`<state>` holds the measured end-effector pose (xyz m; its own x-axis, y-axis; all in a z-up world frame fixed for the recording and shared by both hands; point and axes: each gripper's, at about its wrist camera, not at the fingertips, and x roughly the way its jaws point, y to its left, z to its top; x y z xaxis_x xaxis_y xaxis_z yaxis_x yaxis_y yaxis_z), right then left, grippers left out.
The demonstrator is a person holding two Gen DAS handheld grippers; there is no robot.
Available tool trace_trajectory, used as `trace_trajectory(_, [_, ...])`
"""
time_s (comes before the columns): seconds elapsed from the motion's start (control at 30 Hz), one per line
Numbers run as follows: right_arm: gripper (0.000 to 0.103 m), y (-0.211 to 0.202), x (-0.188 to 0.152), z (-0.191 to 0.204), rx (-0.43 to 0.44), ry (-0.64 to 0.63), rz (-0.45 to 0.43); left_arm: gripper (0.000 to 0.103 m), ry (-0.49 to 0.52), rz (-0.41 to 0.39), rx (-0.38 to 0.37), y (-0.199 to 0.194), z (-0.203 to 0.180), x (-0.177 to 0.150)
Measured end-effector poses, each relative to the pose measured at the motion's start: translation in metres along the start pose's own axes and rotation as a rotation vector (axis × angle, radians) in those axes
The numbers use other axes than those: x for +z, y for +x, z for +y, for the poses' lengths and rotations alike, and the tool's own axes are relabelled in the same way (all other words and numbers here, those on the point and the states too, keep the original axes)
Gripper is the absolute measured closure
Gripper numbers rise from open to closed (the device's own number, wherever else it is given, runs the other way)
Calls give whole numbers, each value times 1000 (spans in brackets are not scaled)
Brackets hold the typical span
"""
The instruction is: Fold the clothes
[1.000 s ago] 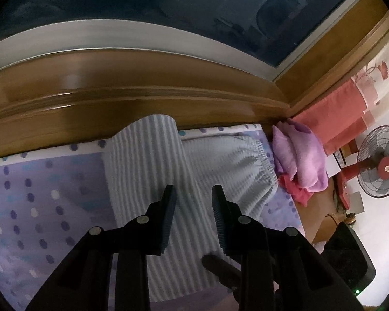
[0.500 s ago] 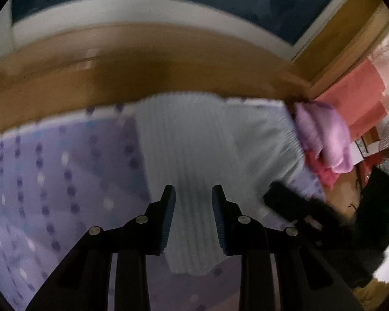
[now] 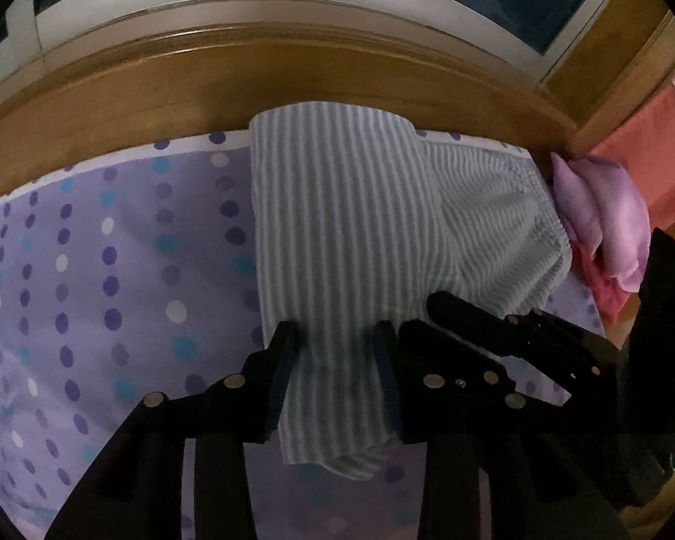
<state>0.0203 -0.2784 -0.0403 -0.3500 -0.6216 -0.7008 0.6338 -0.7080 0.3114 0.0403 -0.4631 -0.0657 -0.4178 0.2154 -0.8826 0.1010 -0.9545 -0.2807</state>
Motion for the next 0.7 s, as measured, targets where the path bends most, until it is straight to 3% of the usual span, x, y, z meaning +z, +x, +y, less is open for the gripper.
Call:
trace_trajectory(0.13, [81,-15,1,0,-3,38,14,67,-21,-7,-57,-11,7,-3])
trace_trajectory(0.27, [81,-24,24,3,-70,21,-41,67,21,-20,-117,-17,9,-8])
trace_trajectory(0.37, [81,-5,41,-4,-84,43,-25,67,51,-8,-124,-11,9,-8])
trace_trajectory(0.5, [80,40,44,-10,-122,52,63,65,57,-8,-142,-8,11,-8])
trace_trajectory(0.7, [79,38,44,-2,-171,25,47,65,64,-13,-161,-11,19,-13])
